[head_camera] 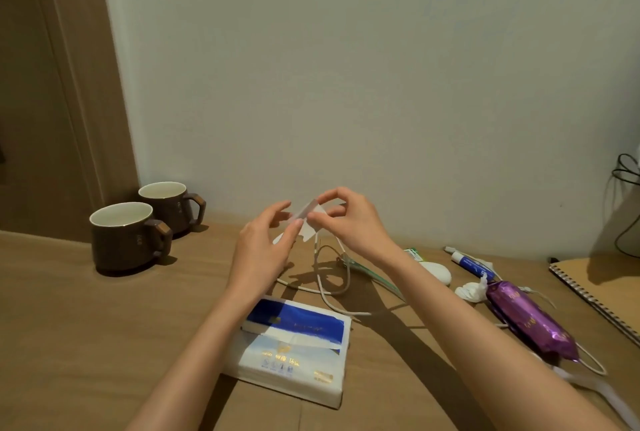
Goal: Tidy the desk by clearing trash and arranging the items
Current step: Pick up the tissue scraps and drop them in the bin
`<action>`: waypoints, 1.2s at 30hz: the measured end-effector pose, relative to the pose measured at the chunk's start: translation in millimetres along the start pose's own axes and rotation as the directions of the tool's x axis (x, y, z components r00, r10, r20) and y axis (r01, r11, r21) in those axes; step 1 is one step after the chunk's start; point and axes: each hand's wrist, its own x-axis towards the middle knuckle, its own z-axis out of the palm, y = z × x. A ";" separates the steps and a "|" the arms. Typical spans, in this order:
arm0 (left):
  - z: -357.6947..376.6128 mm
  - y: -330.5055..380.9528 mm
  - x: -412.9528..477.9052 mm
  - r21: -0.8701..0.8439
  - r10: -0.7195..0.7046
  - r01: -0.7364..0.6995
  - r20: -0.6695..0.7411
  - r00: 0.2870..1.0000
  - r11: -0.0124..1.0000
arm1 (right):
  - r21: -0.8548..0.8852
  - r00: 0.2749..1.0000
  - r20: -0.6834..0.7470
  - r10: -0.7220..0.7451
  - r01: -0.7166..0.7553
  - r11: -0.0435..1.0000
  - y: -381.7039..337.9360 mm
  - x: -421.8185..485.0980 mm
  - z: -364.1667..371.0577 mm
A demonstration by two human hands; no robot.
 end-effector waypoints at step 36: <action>30.9 66.3 -79.5 -0.060 0.155 -0.146 0.186 0.970 0.987 | -0.790 0.970 -0.169 0.172 -0.238 0.565 84.1 -212.0 -154.4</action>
